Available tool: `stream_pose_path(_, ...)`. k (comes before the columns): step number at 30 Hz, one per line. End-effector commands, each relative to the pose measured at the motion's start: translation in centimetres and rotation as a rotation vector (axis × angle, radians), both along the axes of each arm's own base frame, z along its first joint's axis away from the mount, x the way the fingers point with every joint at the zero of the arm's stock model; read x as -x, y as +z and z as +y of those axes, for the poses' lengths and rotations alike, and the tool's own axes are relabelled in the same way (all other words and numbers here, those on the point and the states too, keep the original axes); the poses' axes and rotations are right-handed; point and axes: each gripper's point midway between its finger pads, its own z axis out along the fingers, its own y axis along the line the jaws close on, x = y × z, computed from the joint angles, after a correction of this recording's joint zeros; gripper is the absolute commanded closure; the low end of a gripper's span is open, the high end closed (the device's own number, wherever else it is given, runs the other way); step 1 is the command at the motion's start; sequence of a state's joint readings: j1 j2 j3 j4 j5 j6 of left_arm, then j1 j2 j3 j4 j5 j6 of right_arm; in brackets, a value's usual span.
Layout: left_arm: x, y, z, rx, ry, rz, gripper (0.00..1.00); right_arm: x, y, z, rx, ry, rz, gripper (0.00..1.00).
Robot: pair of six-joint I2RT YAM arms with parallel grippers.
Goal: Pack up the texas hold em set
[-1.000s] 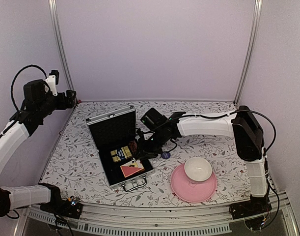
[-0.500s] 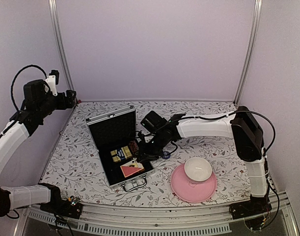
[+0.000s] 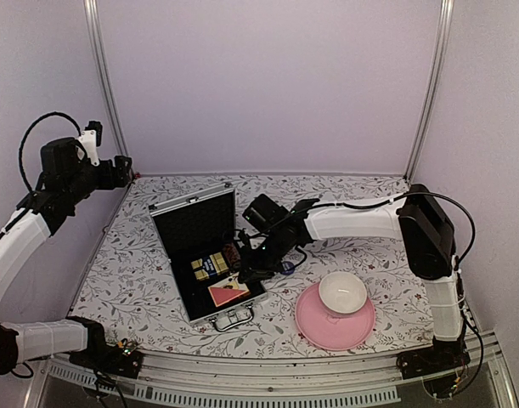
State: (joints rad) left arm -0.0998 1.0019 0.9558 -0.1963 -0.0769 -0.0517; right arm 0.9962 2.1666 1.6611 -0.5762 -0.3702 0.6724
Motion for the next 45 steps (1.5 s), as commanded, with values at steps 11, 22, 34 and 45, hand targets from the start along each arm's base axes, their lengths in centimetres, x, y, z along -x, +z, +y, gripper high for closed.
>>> stream_pose_path(11,-0.2,-0.5,0.3,-0.017,0.008,0.010,0.03,2.0,-1.4,2.2,-0.022,0.063,0.037,0.84)
stream_pose_path(22,-0.2,-0.7,0.3,-0.017,0.008,0.013,0.03,2.2,-1.4,2.7,-0.031,0.082,0.035,0.85)
stream_pose_path(34,0.4,0.2,1.5,-0.043,0.067,-0.026,0.03,-0.5,4.1,2.7,-0.077,0.058,-0.163,0.70)
stream_pose_path(45,1.7,1.4,3.1,-0.076,0.150,-0.116,0.03,-7.7,9.6,-6.7,0.010,-0.084,-0.454,0.40)
